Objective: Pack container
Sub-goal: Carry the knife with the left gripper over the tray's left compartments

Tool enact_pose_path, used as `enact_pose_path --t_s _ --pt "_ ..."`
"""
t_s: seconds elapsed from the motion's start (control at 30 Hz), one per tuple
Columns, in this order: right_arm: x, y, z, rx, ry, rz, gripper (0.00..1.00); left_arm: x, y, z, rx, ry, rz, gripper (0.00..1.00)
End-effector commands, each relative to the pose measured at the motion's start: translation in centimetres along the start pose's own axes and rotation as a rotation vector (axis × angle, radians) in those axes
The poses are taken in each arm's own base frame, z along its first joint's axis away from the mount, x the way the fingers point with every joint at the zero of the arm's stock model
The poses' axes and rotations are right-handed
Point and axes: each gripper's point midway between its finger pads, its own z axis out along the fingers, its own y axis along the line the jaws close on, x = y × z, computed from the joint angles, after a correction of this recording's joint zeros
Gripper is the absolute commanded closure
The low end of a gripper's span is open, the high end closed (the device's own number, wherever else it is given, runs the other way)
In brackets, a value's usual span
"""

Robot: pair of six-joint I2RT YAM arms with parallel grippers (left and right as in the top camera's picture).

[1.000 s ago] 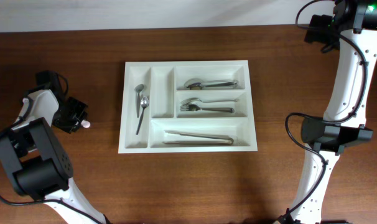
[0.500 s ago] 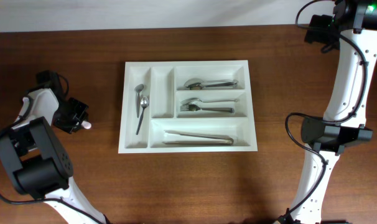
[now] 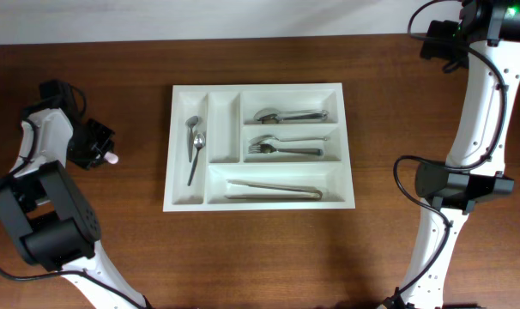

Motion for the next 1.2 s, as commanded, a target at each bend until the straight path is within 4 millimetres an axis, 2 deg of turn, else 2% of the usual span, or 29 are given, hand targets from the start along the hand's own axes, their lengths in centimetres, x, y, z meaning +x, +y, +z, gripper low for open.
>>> enact_pose_path --t_s 0.0,0.2,0.33,0.47,0.6,0.8,1.17 --pt "-0.7 -0.4 -2.3 -0.014 -0.048 0.006 0.01 -0.8 -1.1 -1.0 0.022 -0.023 0.071 0.98" --pt "-0.7 -0.4 -2.3 -0.014 -0.048 0.006 0.01 -1.4 -2.9 -2.8 0.053 -0.057 0.207 0.98" --pt "-0.7 -0.4 -2.3 -0.014 -0.048 0.006 0.01 -1.3 -5.2 -4.3 0.077 -0.092 0.34 0.98" --pt "-0.7 -0.4 -2.3 -0.014 -0.048 0.006 0.01 -0.2 -7.9 -5.8 0.1 -0.117 0.444 0.98" --pt "-0.7 -0.4 -2.3 -0.014 -0.048 0.006 0.01 2.0 -10.7 -6.4 0.121 -0.12 0.517 0.98" --pt "-0.7 -0.4 -2.3 -0.014 -0.048 0.006 0.01 6.5 -14.3 -6.2 0.142 -0.103 0.628 0.98" --pt "-0.7 -0.4 -2.3 -0.014 -0.048 0.006 0.01 13.0 -18.0 -6.1 0.168 -0.065 0.679 0.98"
